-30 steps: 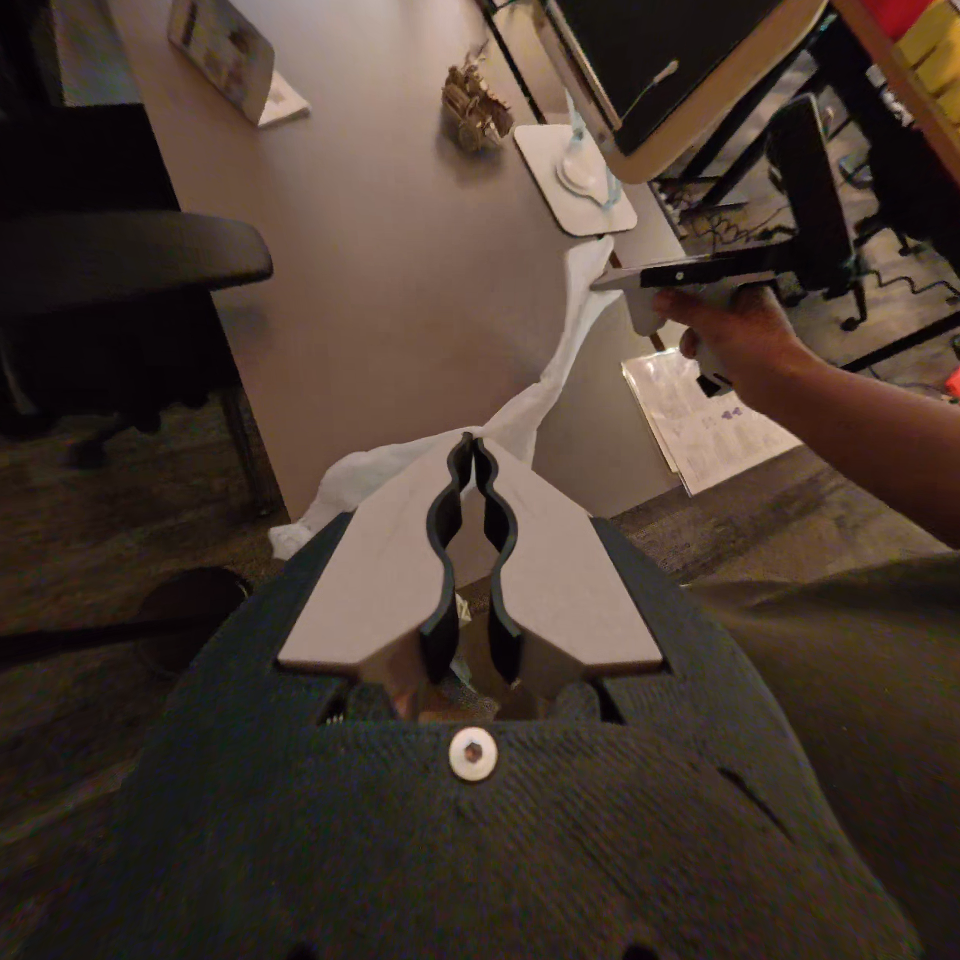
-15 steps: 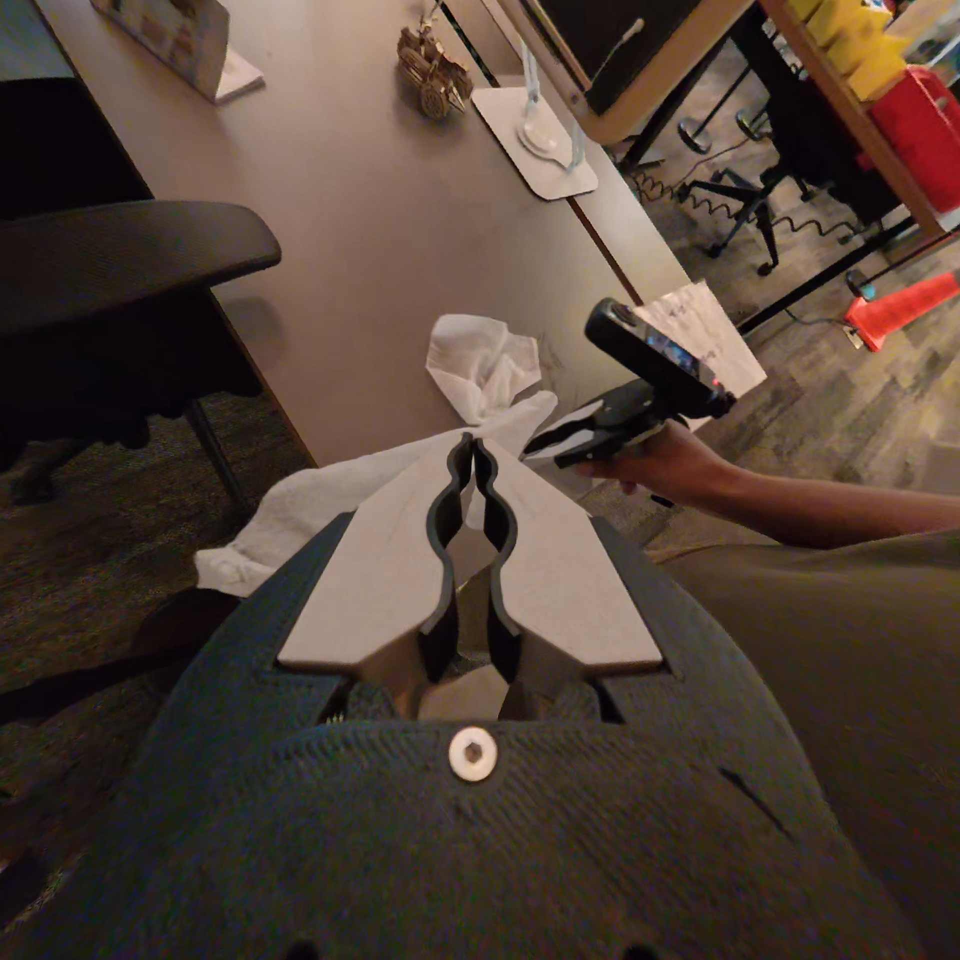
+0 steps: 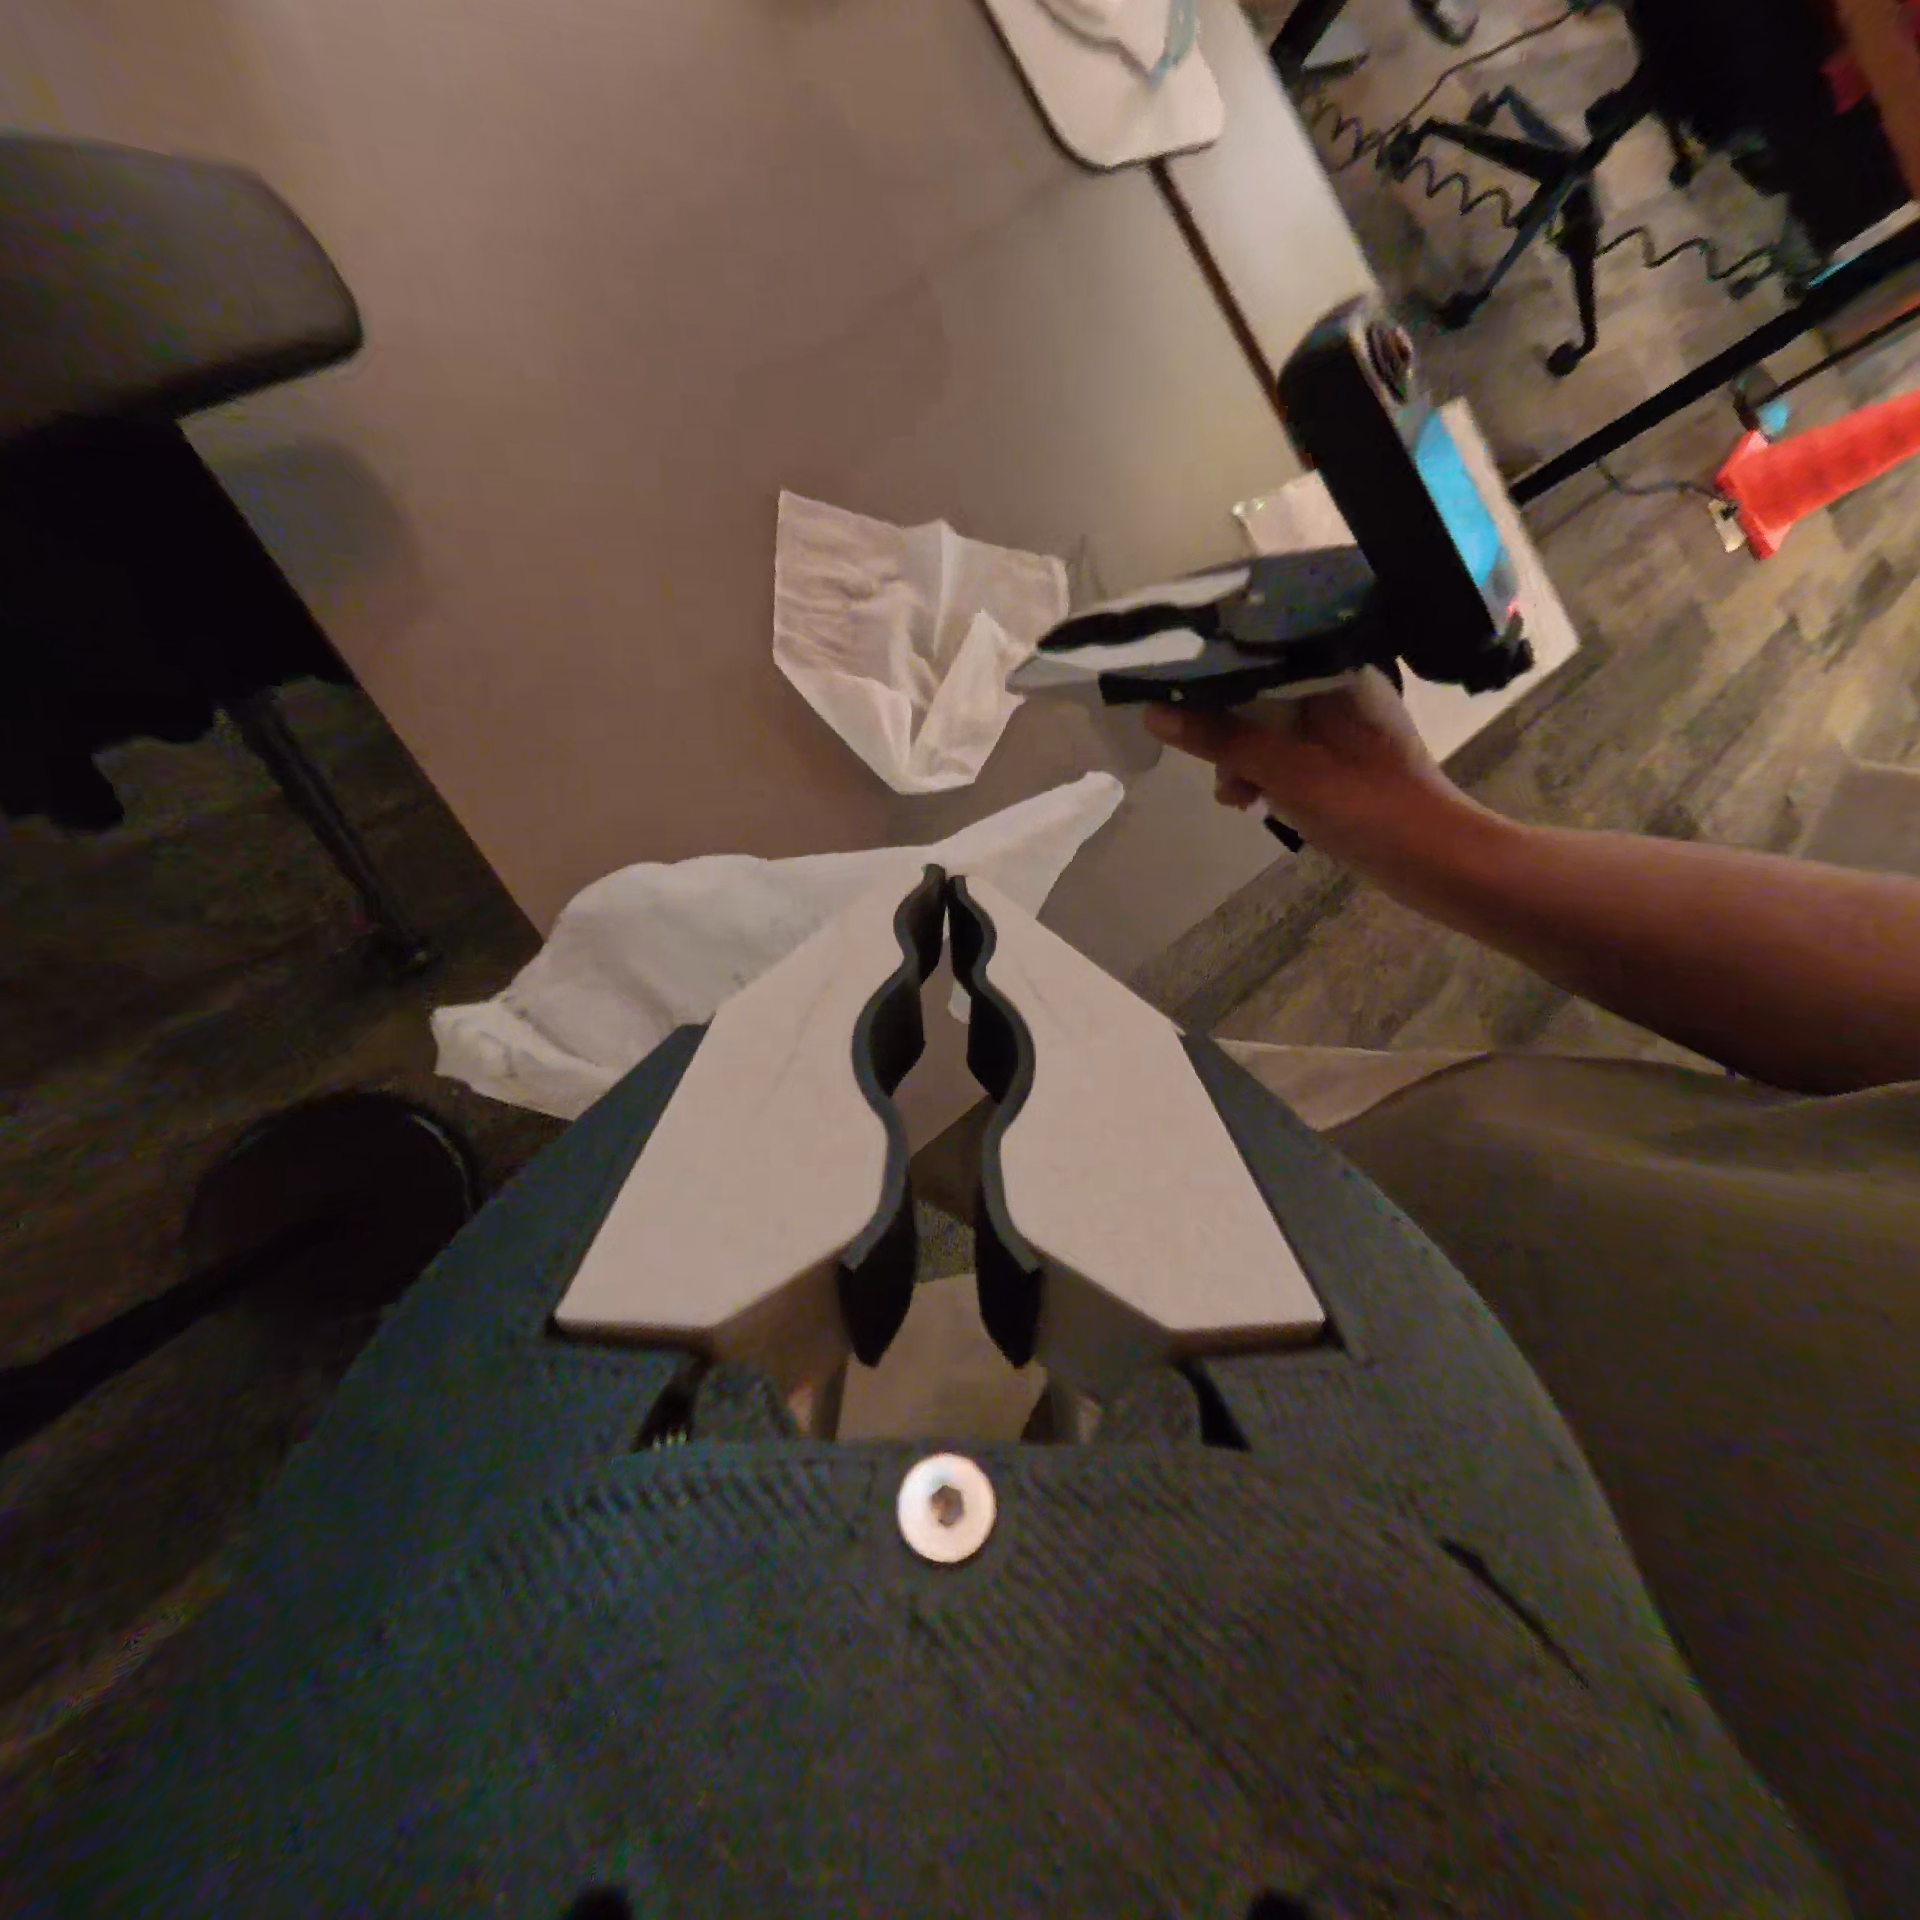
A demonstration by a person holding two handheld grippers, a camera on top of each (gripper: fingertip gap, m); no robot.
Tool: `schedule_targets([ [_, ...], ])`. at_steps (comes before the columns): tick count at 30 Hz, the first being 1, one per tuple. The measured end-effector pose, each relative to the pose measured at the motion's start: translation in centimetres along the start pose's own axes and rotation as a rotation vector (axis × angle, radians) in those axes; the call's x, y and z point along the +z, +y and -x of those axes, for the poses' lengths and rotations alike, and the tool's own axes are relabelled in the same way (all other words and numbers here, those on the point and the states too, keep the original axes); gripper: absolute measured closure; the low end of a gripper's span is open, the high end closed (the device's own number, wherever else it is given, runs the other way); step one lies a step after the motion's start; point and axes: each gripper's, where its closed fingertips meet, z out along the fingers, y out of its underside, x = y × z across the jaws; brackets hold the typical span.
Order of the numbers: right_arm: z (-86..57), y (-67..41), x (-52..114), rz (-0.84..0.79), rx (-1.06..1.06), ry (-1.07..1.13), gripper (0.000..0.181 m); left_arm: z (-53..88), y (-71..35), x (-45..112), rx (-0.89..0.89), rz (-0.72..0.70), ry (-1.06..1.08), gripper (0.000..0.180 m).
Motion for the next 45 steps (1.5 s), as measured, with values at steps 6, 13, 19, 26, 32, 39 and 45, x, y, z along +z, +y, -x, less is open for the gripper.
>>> schedule_targets([
  [6, 1.4, -0.8, 6.0, -0.045, -0.213, -0.081, 0.166, -0.2, 2.0, 5.2, -0.126, 0.109, -0.091, 0.18],
  [13, -10.3, -5.7, 7.0, -0.186, -0.324, 0.187, 0.181, -2.6, 2.5, 9.4, -0.222, 0.171, -0.137, 0.18],
  [19, -26.5, -3.8, 2.9, -0.194, -0.038, 0.355, 0.181, -4.5, 2.7, 11.5, -0.221, 0.216, -0.139, 0.18],
  [26, -16.4, -3.1, 4.3, -0.224, -0.078, 0.119, 0.181, -4.3, 2.3, 12.4, -0.214, 0.209, -0.154, 0.18],
  [32, -1.9, 2.6, 3.0, -0.173, -0.355, -0.068, 0.181, -3.1, 1.9, 12.2, -0.198, 0.186, -0.145, 0.18],
  [39, -4.3, 1.9, -3.8, -0.189, -0.19, -0.044, 0.156, -2.8, 1.3, 13.2, -0.167, 0.151, -0.023, 0.18],
  [45, -4.4, 0.5, -6.3, -0.206, -0.065, -0.1, 0.116, -6.5, -4.2, 15.4, -0.103, 0.043, 0.205, 0.18],
])
